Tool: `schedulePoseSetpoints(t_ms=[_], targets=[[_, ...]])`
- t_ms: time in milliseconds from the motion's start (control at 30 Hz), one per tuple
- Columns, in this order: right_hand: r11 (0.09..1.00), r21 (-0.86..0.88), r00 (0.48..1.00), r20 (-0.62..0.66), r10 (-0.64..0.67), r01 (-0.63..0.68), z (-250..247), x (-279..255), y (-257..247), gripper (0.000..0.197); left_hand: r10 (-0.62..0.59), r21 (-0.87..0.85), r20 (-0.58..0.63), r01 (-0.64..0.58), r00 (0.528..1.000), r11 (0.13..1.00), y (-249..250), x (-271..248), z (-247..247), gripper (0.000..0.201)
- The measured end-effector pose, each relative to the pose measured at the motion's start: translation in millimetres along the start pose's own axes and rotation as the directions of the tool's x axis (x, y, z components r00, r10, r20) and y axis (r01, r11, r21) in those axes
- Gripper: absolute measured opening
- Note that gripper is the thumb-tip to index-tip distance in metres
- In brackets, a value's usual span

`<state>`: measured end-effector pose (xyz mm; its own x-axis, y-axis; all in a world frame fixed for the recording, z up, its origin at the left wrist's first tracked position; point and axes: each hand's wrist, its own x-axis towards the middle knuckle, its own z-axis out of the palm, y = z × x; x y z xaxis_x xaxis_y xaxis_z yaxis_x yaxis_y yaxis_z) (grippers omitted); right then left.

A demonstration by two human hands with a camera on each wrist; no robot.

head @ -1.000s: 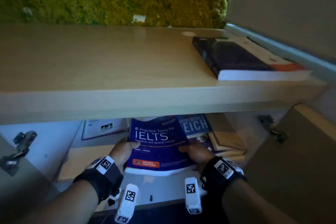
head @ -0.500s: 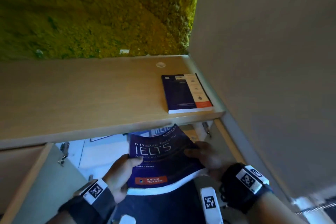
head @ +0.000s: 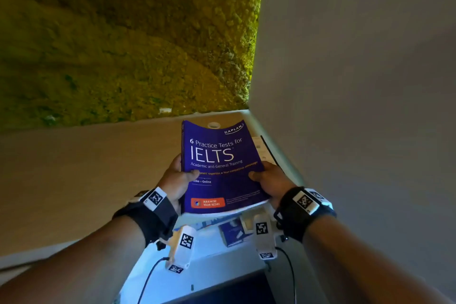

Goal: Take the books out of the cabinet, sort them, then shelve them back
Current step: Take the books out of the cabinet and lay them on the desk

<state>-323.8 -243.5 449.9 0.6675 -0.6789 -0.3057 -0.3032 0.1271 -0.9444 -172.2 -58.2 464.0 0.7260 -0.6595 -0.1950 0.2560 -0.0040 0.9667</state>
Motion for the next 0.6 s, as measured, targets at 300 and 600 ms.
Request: schedulePoseSetpoints(t_ms=[300, 600], targets=[[0.896, -0.443, 0.921, -0.364, -0.140, -0.038, -53.2, 109.8, 4.1, 0.036, -0.222, 0.338, 0.285, 0.119, 0.932, 0.934, -3.2, 113.6, 40.7, 0.054], [0.424, -0.889, 0.975, -0.214, -0.056, -0.171, -31.9, 126.4, 62.4, 0.055, -0.232, 0.600, 0.394, -0.058, 0.889, 0.798, -57.6, 144.8, 63.9, 0.074]])
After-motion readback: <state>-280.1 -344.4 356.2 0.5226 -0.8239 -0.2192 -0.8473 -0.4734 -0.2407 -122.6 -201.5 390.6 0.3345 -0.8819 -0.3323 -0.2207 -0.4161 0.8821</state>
